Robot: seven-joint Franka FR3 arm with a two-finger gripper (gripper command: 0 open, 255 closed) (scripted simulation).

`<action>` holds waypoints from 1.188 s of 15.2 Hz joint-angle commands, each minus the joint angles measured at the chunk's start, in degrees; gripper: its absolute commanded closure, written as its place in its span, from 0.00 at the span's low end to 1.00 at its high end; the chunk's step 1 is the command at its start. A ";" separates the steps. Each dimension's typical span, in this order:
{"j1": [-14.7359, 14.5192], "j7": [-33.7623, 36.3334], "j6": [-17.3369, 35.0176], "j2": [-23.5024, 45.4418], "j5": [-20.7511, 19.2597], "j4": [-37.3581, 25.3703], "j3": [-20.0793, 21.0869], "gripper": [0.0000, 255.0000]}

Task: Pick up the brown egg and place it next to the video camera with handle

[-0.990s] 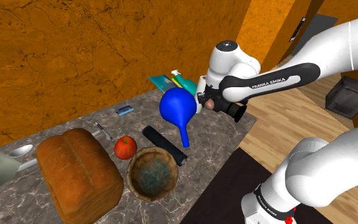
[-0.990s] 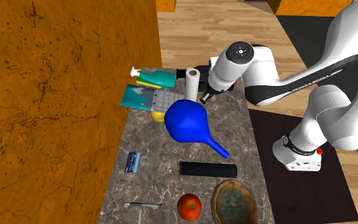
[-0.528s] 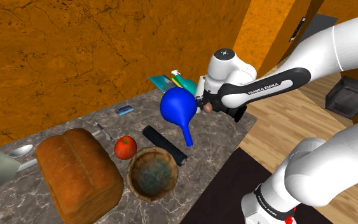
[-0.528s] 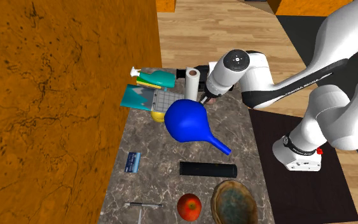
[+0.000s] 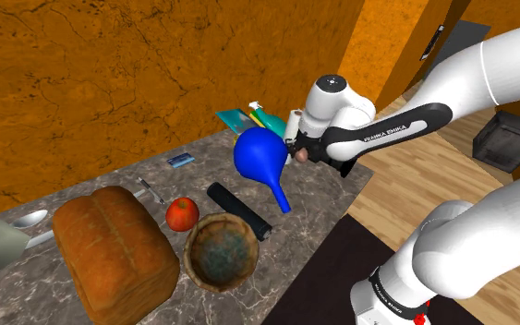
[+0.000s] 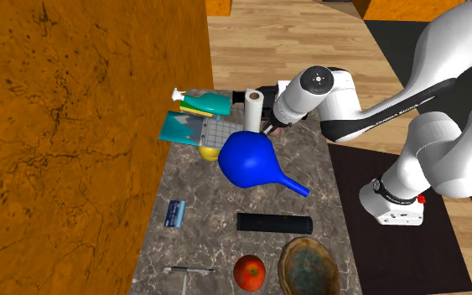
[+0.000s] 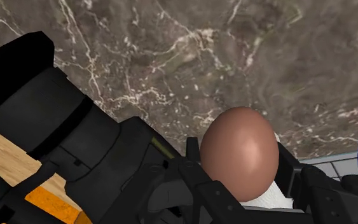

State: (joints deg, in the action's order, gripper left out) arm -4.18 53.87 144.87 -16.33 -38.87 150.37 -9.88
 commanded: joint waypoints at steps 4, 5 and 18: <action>-1.19 0.75 0.26 5.17 -0.28 0.77 0.79 1.00; -1.26 0.77 0.25 5.17 -0.30 0.77 0.72 1.00; -4.33 -2.09 -8.02 -2.08 4.39 0.11 1.60 0.00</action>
State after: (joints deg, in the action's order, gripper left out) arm -7.81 52.32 137.34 -19.23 -34.74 149.19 -8.81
